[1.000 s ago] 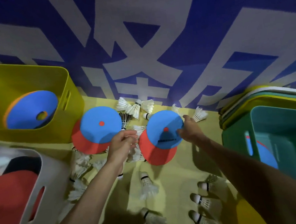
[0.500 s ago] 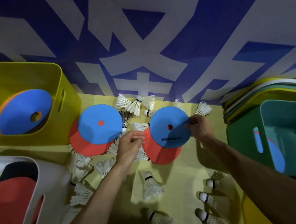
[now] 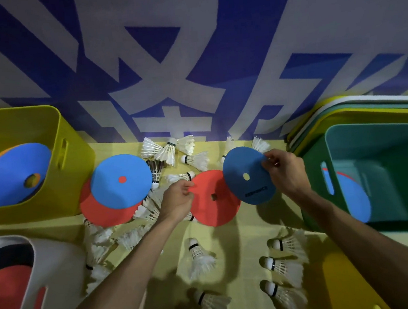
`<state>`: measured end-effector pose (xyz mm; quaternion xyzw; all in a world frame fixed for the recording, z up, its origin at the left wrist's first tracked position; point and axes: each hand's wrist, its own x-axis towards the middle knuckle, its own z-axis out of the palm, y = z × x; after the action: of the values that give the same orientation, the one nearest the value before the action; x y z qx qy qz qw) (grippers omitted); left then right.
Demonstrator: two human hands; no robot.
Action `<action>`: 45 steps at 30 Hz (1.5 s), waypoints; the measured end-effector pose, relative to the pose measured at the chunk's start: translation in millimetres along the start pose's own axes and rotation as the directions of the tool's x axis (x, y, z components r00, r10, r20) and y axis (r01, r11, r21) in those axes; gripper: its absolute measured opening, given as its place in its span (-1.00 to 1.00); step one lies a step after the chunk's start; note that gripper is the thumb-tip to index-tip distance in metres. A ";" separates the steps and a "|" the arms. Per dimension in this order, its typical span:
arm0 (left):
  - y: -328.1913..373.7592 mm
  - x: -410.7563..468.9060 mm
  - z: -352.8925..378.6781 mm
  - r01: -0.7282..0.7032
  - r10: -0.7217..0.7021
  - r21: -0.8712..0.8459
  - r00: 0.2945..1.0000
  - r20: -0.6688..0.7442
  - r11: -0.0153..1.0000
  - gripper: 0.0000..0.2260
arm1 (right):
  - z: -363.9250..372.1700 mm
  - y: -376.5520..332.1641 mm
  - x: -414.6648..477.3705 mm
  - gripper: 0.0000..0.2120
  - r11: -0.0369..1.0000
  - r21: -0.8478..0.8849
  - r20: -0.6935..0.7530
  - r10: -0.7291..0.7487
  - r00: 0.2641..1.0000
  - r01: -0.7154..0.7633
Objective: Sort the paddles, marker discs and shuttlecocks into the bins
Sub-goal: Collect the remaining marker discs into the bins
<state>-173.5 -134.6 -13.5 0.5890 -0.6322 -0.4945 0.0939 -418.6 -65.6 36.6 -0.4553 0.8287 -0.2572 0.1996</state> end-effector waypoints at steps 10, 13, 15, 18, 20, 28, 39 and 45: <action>16.7 19.6 24.4 0.024 -0.003 0.215 0.995 -0.098 0.976 -0.61 | -25.1 10.2 -32.7 -0.86 0.994 -0.107 -0.052 -0.011 0.999 0.006; 18.5 17.9 29.1 -0.014 0.039 0.208 0.992 -0.119 0.978 -0.67 | -23.3 12.8 -39.7 -0.86 0.991 -0.130 0.000 0.016 1.000 -0.016; 19.3 14.8 31.2 -0.044 0.068 0.210 0.992 -0.109 0.977 -0.74 | -20.1 14.9 -43.4 -0.85 0.986 -0.159 0.043 0.049 0.998 -0.041; 18.0 6.1 28.3 -0.071 0.093 0.214 0.991 -0.095 0.974 -0.78 | -15.2 15.0 -48.6 -0.82 0.979 -0.199 0.105 0.055 0.993 -0.033; 17.7 -3.4 22.8 -0.101 0.125 0.222 0.987 -0.097 0.970 -0.81 | -11.9 13.7 -49.1 -0.80 0.970 -0.243 0.163 0.064 0.985 -0.023; 26.4 -52.6 11.7 -0.159 0.187 0.217 0.975 -0.117 0.963 -0.86 | -19.8 -7.4 -52.5 -0.81 0.966 -0.246 0.204 -0.024 0.979 0.075; 87.4 -113.3 19.2 -0.134 -0.001 -0.500 0.965 -0.261 0.855 -0.85 | -117.8 -6.9 -53.1 -0.84 0.940 0.334 -0.042 -0.058 0.997 0.068; 135.2 -136.9 42.3 -0.054 -0.041 -0.789 0.994 -0.099 0.612 -0.75 | -185.6 29.6 -57.3 -0.87 0.709 0.705 -0.118 0.086 0.989 0.022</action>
<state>-251.8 -22.8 128.7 0.5108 -0.3461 -0.6896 0.3792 -513.8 42.3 170.4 -0.3110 0.6878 -0.5818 0.3029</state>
